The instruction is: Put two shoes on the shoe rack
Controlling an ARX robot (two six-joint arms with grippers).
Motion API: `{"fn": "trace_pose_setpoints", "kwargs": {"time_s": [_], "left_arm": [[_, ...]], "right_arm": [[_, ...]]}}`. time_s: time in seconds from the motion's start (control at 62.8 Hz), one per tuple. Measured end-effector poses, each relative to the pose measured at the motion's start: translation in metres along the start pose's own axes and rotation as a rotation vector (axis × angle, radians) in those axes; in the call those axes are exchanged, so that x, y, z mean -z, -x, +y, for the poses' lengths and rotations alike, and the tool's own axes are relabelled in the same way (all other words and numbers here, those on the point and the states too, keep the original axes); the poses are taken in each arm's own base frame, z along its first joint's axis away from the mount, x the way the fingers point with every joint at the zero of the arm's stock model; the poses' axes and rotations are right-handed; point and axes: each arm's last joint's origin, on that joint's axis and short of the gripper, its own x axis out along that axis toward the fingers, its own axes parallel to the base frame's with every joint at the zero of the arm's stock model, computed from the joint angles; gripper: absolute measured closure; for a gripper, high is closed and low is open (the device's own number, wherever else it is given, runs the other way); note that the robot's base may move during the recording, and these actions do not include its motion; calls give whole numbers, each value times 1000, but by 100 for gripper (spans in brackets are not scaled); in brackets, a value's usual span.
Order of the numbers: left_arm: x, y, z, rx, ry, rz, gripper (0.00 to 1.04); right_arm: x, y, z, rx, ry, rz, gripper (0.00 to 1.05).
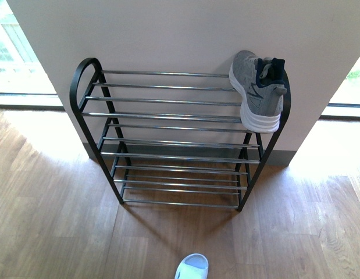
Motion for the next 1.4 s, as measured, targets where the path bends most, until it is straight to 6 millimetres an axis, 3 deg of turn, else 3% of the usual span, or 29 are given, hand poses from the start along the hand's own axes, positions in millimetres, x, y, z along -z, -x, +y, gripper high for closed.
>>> {"fn": "trace_pose_setpoints", "kwargs": {"time_s": [1.258, 1.401], "left_arm": [[0, 0, 0, 0, 0, 0, 103], [0, 0, 0, 0, 0, 0, 103]], "right_arm": [[1, 32, 0, -3, 0, -2, 103], [1, 33, 0, -3, 1, -3, 81]]}}
